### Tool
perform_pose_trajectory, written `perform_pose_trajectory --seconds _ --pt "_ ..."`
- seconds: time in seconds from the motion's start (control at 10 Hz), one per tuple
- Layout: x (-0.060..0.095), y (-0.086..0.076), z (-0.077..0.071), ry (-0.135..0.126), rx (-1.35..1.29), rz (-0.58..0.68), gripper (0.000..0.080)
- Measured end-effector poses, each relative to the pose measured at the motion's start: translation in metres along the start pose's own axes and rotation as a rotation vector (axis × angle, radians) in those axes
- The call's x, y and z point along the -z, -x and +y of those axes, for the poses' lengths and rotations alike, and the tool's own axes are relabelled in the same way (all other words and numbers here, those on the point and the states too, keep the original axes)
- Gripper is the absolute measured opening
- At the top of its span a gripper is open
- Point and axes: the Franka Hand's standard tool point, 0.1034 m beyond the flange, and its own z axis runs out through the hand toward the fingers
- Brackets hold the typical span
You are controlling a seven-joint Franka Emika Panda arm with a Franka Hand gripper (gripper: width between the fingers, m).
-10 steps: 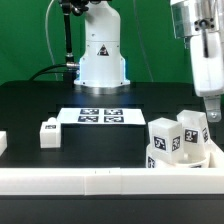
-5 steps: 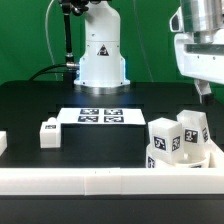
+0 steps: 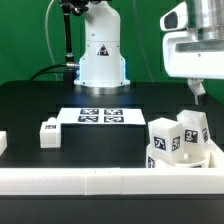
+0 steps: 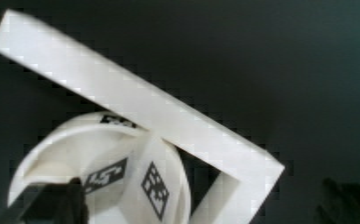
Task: Assemble stool
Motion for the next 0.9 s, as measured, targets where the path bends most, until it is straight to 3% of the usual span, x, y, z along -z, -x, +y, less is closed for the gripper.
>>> perform_pose_trajectory --seconds 0.4,0.7,0.9 --pt "0.0033 0.003 -0.0016 0.082 0.476 0.009 0.0648" --pt "0.0029 0.0008 -0.0003 0.083 0.657 0.005 0.0648" --pt "0.0031 -0.0024 0.0022 0.12 0.909 0.013 0.0648"
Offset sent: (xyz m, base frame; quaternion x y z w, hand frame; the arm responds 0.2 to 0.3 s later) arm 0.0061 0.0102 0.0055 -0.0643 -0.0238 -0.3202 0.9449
